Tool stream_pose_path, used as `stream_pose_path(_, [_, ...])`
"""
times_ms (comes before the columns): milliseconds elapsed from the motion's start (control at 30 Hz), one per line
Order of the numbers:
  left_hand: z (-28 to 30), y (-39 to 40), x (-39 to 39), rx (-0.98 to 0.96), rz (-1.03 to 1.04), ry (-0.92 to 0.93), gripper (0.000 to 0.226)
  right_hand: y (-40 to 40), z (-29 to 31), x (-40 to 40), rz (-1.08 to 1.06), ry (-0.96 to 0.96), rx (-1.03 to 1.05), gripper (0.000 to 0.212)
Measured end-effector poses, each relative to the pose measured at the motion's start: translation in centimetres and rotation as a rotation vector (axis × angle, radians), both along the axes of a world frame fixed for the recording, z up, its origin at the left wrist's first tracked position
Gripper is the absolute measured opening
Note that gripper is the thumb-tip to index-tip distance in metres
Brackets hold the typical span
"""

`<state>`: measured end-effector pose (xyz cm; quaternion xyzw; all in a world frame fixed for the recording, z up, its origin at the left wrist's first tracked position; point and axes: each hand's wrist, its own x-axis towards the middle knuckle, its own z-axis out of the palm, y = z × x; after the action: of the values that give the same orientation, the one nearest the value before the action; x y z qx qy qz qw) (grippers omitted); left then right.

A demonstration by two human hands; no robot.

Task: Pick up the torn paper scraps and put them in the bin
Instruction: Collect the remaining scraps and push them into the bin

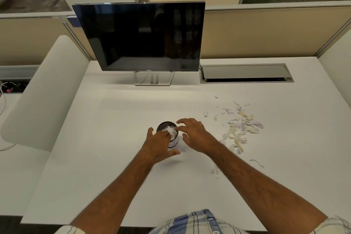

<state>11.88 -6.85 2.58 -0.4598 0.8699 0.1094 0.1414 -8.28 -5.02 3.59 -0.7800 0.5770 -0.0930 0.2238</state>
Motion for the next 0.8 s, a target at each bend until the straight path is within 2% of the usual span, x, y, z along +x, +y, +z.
stream_pose_path(133, [0.0, -0.5, -0.8, 0.064, 0.013, -0.076, 0.096, 0.1, -0.1, 0.6, 0.035, 0.044, 0.001, 0.051])
stream_pose_path(433, [-0.1, -1.3, -1.2, 0.124, -0.031, -0.143, 0.094, -1.4, 0.0, 3.0, 0.084, 0.287, 0.089, 0.040])
stream_pose_path(500, [0.4, -1.2, -1.0, 0.144, -0.057, -0.126, 0.088, -2.0, 0.0, 3.5, 0.069, 0.332, 0.186, 0.045])
stream_pose_path(667, [2.3, -1.0, -0.6, 0.108, -0.052, -0.006, 0.052, -2.6, 0.9, 4.3, 0.034, 0.442, 0.387, 0.055])
stream_pose_path(733, [2.8, -0.7, -0.1, 0.021, -0.078, 0.030, 0.050, -2.8, 1.4, 4.6, 0.026, 0.474, 0.449, 0.062])
stream_pose_path(800, [2.7, -0.5, 0.5, -0.028, -0.100, 0.075, 0.062, -3.0, 1.7, 4.9, 0.024, 0.488, 0.496, 0.066])
